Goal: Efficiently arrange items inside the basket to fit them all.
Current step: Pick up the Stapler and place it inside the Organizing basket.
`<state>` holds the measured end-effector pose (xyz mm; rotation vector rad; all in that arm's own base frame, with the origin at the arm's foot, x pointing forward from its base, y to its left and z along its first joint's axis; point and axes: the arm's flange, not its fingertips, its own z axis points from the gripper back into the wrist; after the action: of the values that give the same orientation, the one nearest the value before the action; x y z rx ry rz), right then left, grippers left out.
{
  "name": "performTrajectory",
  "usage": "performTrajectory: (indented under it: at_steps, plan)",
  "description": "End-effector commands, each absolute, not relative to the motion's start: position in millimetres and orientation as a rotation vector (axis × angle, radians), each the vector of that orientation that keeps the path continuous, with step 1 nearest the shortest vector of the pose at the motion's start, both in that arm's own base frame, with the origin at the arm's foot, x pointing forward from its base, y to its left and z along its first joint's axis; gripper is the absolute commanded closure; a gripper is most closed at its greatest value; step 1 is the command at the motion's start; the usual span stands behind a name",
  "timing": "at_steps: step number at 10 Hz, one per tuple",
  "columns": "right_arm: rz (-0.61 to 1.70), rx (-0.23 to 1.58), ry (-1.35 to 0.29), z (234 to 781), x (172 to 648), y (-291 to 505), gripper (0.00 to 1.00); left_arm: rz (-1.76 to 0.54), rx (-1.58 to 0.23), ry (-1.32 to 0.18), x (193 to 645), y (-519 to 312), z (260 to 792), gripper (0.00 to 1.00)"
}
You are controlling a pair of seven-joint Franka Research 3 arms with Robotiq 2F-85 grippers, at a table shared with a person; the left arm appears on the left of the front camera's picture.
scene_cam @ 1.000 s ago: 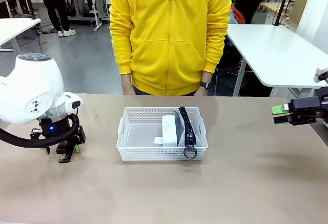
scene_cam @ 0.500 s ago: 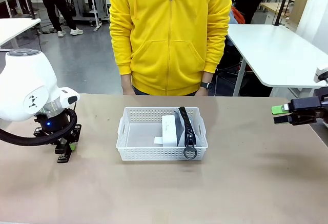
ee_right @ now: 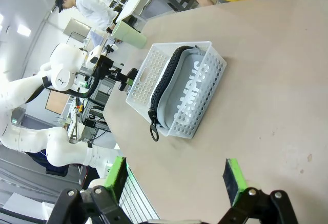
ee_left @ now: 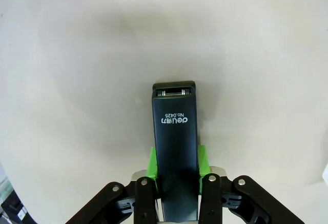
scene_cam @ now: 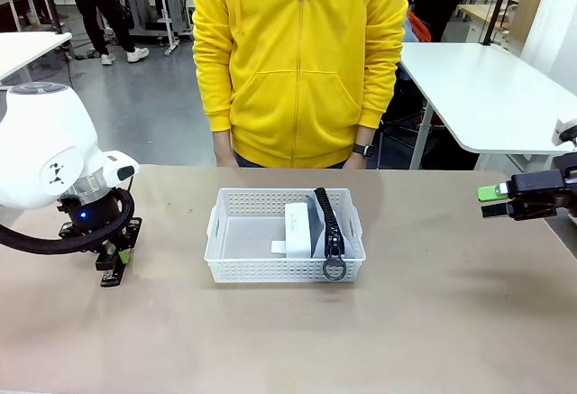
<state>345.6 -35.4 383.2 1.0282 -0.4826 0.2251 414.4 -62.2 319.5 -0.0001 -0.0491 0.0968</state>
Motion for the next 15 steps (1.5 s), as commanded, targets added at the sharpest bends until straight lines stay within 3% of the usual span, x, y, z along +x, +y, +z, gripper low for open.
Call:
performTrajectory:
  at_steps: [1,5,10,12,13,15]
  plan:
    - [0.211,1.025,-0.471,385.8,344.7,-34.9,0.0,0.108,-0.044,-0.021,401.8,-50.1,334.8,1.0]
    - [0.211,1.025,-0.471,385.8,344.7,-34.9,0.0,0.107,-0.113,-0.073,350.4,-22.6,427.9,1.0]
    - [0.211,1.025,-0.471,385.8,344.7,-34.9,0.0,-0.039,-0.356,-0.157,310.3,6.8,451.5,1.0]
    - [0.211,1.025,-0.471,385.8,344.7,-34.9,0.0,0.021,-0.339,-0.159,313.3,10.7,446.6,1.0]
    - [0.211,1.025,-0.471,385.8,344.7,-34.9,0.0,0.015,-0.304,-0.166,342.3,8.7,482.8,1.0]
    - [0.211,1.025,-0.471,385.8,344.7,-34.9,0.0,0.015,-0.304,-0.166,342.3,8.7,482.8,1.0]
